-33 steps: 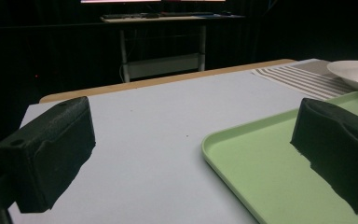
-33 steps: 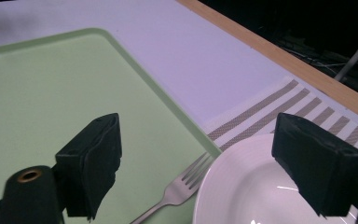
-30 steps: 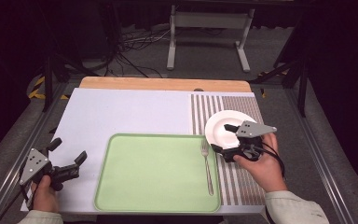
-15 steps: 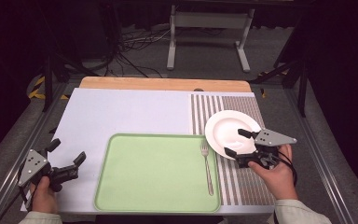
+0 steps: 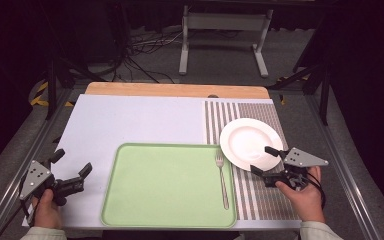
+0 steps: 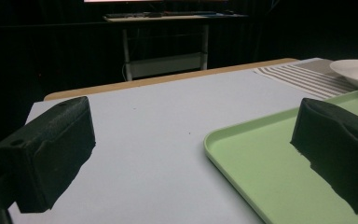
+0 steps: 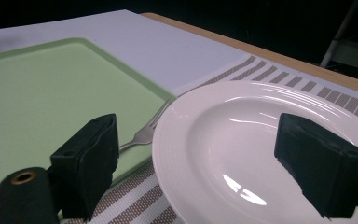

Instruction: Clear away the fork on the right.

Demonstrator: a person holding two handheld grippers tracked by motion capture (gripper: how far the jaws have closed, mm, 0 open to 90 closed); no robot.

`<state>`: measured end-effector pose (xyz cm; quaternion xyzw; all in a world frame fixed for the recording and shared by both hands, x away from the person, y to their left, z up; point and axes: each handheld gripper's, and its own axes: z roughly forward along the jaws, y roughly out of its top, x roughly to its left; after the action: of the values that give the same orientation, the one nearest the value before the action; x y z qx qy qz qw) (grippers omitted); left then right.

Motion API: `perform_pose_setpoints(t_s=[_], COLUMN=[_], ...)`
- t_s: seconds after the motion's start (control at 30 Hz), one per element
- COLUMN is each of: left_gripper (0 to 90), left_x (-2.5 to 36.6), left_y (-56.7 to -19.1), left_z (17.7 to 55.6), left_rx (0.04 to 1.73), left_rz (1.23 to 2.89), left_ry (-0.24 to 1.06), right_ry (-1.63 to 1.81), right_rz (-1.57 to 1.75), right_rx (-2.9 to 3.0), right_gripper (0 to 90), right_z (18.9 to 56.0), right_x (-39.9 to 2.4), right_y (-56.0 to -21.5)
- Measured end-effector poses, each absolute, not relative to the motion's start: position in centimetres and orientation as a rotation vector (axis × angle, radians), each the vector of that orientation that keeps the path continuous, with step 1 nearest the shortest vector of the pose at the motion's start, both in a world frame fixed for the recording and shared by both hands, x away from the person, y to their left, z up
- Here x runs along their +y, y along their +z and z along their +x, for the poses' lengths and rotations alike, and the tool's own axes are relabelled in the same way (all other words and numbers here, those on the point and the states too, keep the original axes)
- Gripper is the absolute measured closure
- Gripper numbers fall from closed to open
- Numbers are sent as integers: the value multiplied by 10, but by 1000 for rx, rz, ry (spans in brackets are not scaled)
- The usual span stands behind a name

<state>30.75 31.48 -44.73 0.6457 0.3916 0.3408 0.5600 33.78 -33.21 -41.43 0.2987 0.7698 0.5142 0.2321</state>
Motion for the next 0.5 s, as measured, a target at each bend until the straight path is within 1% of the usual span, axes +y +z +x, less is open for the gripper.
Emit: perform_pose_setpoints(t_s=[0.5], left_gripper=[3], left_x=[315], left_y=[-450], left_z=[308], left_rx=[932], left_rz=[1528], left_ry=[796], right_ry=[1434], right_rz=[927], right_rx=[2062], right_gripper=[136], right_z=[326], right_x=[-357], right_y=[-447])
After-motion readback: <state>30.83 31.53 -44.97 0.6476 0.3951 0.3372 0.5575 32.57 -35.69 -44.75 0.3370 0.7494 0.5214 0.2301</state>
